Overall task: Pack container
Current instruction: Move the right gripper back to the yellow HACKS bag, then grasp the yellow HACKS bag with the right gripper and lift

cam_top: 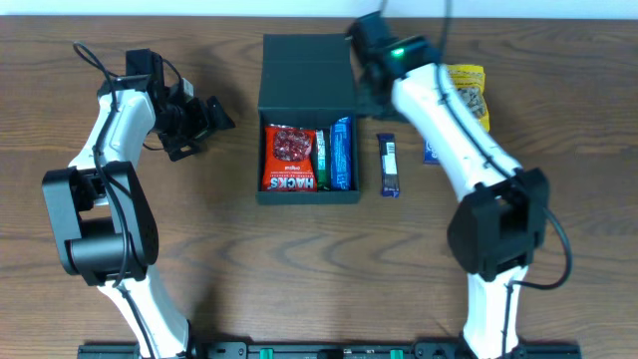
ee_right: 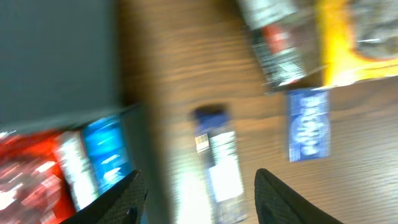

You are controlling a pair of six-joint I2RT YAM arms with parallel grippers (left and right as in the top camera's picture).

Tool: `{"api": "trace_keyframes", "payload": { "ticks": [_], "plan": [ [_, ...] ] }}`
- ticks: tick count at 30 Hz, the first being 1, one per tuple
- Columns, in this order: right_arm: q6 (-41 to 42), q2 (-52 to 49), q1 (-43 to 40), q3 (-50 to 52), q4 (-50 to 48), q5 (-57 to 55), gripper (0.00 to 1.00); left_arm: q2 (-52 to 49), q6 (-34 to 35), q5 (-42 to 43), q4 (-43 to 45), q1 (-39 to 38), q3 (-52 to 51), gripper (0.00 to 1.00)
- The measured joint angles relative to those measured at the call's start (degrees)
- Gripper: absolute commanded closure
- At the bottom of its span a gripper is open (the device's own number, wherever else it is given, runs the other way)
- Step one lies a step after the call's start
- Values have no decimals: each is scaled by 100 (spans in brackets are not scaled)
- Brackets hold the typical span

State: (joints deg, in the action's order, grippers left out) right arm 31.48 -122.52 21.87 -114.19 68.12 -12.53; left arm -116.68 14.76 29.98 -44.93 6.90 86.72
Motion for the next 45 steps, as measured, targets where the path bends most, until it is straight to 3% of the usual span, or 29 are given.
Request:
{"api": "trace_keyframes", "payload": {
  "ticks": [5,11,21,35,45],
  "plan": [
    [-396,2,-597,590,-273,214,41,0,0,-4,0,0,0,2],
    [-778,0,-612,1696,-820,785,41,0,0,-20,4,0,0,2],
    [-1244,0,-555,2055,-1176,1156,38,0,0,-20,4,0,0,2],
    [-1460,0,-632,1818,-1314,1145,34,0,0,-17,4,0,0,3],
    [-1808,0,-1834,1064,-1663,553,28,0,0,-20,2,0,0,2]
  ]
}}
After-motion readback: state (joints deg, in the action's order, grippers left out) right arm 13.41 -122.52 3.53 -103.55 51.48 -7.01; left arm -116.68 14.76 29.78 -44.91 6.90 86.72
